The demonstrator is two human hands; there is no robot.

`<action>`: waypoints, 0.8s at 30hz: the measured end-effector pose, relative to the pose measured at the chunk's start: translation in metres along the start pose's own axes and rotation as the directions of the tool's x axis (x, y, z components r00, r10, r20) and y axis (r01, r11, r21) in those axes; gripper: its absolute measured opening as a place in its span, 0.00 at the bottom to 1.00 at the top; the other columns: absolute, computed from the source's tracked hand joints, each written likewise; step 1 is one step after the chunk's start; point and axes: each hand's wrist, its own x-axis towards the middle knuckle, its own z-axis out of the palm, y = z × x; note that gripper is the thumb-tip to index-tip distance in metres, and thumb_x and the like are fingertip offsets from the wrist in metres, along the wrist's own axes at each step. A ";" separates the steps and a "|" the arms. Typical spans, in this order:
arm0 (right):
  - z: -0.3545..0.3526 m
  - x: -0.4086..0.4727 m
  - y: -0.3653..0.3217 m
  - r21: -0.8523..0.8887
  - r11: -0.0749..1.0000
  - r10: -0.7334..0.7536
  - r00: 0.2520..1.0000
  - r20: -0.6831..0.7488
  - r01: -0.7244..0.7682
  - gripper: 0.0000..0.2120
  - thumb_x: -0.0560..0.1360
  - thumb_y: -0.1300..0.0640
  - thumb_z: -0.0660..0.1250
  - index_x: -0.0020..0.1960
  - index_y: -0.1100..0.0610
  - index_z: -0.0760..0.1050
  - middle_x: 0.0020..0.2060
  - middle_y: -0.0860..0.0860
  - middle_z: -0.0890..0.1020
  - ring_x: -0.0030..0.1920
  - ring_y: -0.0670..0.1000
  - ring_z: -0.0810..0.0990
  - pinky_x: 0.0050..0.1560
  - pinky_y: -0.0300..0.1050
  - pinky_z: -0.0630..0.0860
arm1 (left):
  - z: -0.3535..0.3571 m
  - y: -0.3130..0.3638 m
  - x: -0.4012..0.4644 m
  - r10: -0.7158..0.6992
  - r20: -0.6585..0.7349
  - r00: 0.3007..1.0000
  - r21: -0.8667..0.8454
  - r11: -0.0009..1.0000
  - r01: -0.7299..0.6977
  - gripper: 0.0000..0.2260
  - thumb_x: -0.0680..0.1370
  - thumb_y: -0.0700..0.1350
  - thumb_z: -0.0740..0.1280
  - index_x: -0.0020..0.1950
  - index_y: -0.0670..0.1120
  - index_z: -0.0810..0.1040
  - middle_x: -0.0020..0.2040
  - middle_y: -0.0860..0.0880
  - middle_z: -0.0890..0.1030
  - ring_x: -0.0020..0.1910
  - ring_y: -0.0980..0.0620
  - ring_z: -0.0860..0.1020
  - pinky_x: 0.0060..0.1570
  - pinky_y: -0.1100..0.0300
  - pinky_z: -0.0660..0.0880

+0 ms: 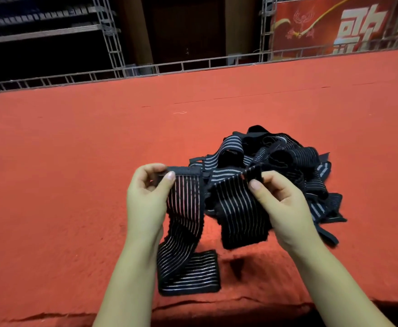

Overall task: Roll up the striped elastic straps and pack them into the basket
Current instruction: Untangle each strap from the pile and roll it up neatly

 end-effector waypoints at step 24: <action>0.020 -0.012 0.007 -0.094 0.992 -0.103 0.962 -0.252 0.082 0.05 0.75 0.60 0.70 0.45 0.51 0.77 0.39 0.44 0.82 0.41 0.44 0.78 0.46 0.39 0.74 | 0.037 0.013 -0.043 -0.111 0.250 0.962 -0.269 0.946 0.180 0.15 0.76 0.29 0.65 0.55 0.46 0.80 0.44 0.48 0.86 0.43 0.56 0.82 0.40 0.66 0.77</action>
